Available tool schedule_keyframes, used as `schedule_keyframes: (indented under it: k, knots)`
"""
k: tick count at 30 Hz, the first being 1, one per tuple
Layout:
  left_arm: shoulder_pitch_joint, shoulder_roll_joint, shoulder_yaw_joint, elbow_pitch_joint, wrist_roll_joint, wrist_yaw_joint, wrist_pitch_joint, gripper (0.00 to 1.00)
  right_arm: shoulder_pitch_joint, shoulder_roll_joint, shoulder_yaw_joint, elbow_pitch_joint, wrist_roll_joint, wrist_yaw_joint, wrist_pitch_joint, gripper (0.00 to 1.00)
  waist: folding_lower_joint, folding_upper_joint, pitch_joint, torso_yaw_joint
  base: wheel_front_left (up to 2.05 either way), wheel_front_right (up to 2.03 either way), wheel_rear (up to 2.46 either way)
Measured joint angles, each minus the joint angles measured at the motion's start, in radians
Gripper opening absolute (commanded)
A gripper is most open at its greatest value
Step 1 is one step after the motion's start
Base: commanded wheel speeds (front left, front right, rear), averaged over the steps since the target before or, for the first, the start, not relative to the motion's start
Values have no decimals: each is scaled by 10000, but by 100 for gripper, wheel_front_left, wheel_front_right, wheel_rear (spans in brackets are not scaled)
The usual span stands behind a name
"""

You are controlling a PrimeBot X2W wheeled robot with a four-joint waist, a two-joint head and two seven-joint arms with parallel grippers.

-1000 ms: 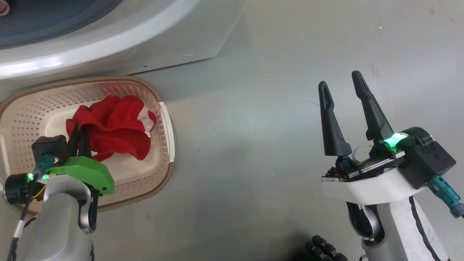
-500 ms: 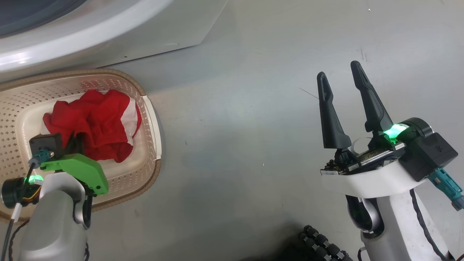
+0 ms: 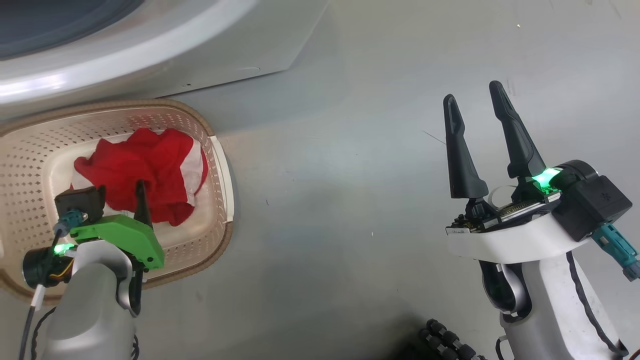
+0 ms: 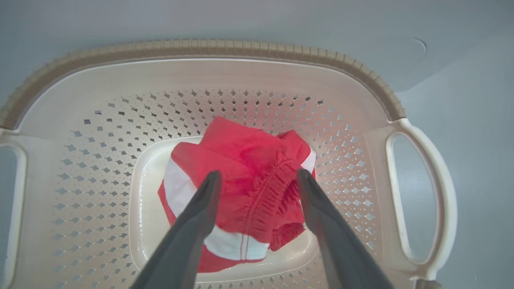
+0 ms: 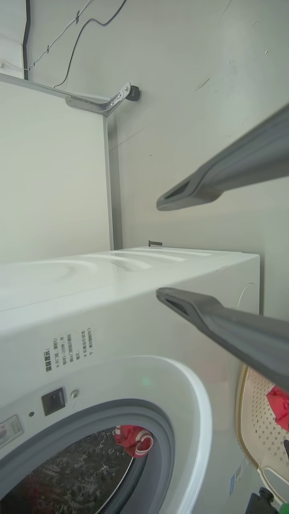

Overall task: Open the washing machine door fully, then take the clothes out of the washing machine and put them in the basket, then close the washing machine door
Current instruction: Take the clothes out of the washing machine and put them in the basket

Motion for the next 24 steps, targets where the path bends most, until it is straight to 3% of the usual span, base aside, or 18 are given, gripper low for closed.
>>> schedule_keyframes:
  k: [14,21,24]
  knots:
    - [43,-265,-316,130,140,-274,-907,100,58,-8,-332,533,-314,2,0,100,0,0,-1059,478,0,0,0]
    - [266,-389,-428,-506,171,-366,-980,100,471,-10,-648,825,-569,2,0,100,0,0,-1726,837,0,0,0]
    - [435,-443,-353,-1388,198,-366,-978,100,707,-10,-823,976,-773,10,0,100,0,0,-2123,1091,0,0,0]
